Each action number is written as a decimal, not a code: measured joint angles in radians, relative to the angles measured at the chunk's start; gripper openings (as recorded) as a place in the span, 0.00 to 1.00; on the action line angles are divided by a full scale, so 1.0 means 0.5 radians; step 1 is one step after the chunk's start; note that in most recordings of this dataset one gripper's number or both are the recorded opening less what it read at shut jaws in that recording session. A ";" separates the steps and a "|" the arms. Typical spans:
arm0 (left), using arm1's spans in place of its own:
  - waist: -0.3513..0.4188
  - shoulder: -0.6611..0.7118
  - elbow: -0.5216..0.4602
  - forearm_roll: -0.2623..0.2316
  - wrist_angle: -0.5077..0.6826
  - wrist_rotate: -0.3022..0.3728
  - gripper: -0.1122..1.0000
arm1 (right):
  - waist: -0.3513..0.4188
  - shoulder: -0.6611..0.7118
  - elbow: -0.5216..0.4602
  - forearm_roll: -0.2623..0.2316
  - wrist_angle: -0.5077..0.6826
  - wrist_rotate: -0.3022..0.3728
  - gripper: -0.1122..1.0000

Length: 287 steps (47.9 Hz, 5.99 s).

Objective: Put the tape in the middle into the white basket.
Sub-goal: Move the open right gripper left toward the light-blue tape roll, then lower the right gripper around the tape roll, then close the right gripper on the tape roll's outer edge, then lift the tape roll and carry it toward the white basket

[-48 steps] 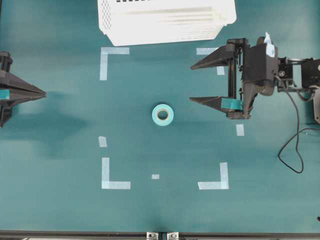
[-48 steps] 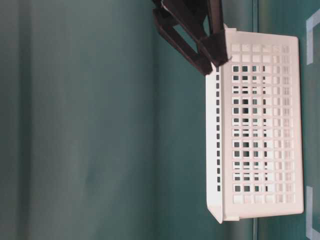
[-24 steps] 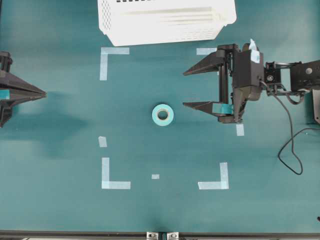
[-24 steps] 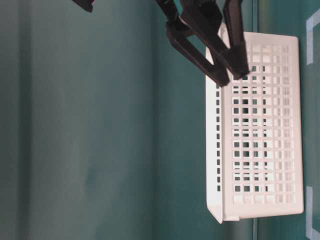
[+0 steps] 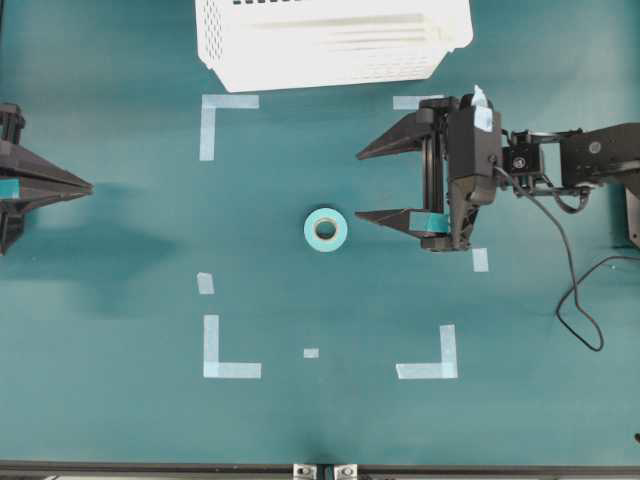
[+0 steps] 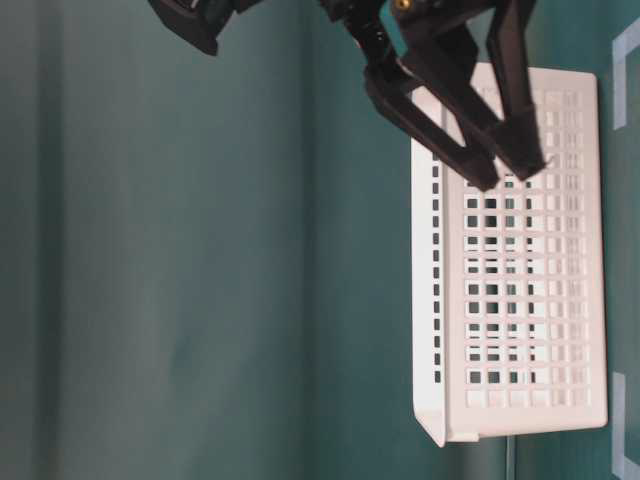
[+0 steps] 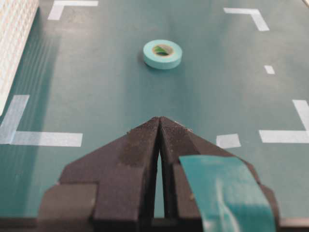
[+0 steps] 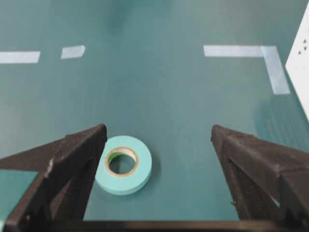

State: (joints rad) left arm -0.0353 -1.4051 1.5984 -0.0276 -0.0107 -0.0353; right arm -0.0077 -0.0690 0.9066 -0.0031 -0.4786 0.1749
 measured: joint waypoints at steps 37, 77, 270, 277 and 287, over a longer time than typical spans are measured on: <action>0.000 0.000 0.000 0.003 0.000 0.000 0.00 | 0.025 0.230 -0.098 -0.003 0.071 0.089 0.98; 0.000 0.000 0.000 0.000 0.000 -0.003 0.00 | 0.071 0.460 -0.221 0.000 0.074 0.095 0.98; 0.000 0.000 0.000 0.000 0.000 0.000 0.00 | 0.123 0.199 -0.509 0.009 0.525 0.144 0.70; 0.000 0.000 0.000 0.000 0.000 -0.003 0.00 | 0.123 0.156 -0.546 0.009 0.629 0.144 0.70; 0.000 0.000 0.000 0.000 0.000 0.000 0.00 | 0.120 0.071 -0.568 0.006 0.761 0.141 0.70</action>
State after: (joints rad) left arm -0.0353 -1.4051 1.5984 -0.0276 -0.0107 -0.0353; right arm 0.0522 -0.0337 0.6228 0.0000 -0.0982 0.2454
